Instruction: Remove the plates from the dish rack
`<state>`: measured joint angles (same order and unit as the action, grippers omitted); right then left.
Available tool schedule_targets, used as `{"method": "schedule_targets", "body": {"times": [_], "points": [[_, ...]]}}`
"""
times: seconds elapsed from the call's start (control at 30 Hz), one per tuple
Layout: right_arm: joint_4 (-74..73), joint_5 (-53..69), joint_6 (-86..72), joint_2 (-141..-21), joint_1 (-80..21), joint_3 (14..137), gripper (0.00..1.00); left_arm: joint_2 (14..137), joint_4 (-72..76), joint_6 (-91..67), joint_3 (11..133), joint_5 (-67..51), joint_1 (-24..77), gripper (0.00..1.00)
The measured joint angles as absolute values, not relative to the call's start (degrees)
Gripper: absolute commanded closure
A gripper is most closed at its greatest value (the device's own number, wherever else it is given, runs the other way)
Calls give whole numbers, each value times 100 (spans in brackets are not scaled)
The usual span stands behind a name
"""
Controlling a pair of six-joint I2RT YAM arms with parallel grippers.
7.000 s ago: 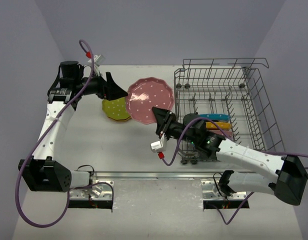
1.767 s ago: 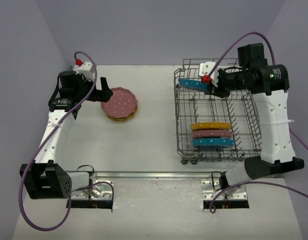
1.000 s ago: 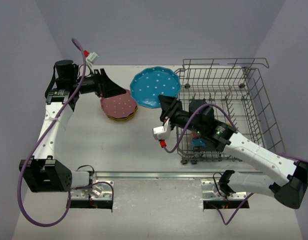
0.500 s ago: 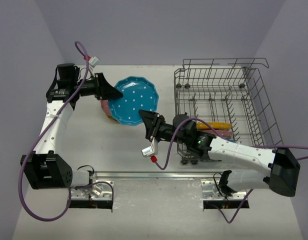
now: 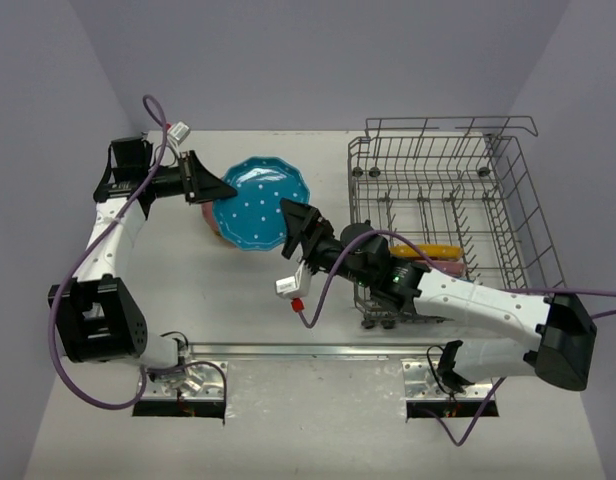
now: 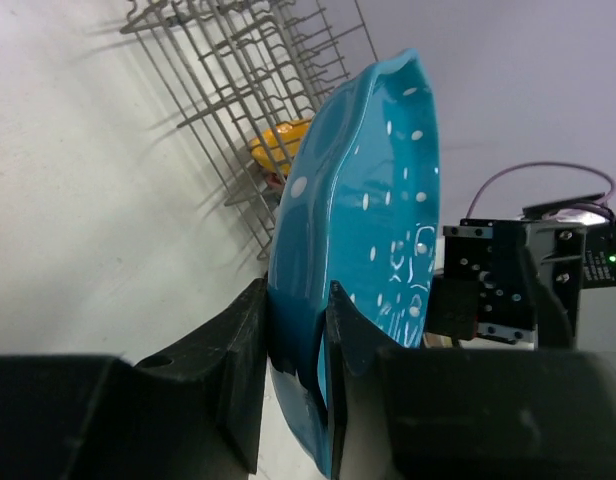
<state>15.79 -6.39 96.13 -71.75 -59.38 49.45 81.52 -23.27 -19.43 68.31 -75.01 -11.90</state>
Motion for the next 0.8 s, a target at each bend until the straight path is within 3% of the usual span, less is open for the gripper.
{"method": "schedule_targets", "body": {"times": [0.3, 0.6, 0.8], "points": [[1036, -1582, 8970, -6409, -5741, 5147, 1, 8894, -1918, -1773, 6881, -6402, -1827, 100], [-1220, -2093, 7192, -6328, -4770, 6301, 1, 9768, -2213, -1167, 7120, -4600, -1826, 100], [-2171, -2145, 6388, -6034, -4376, 6410, 1, 10328, -2248, -1067, 7369, -4015, -1804, 100]]}}
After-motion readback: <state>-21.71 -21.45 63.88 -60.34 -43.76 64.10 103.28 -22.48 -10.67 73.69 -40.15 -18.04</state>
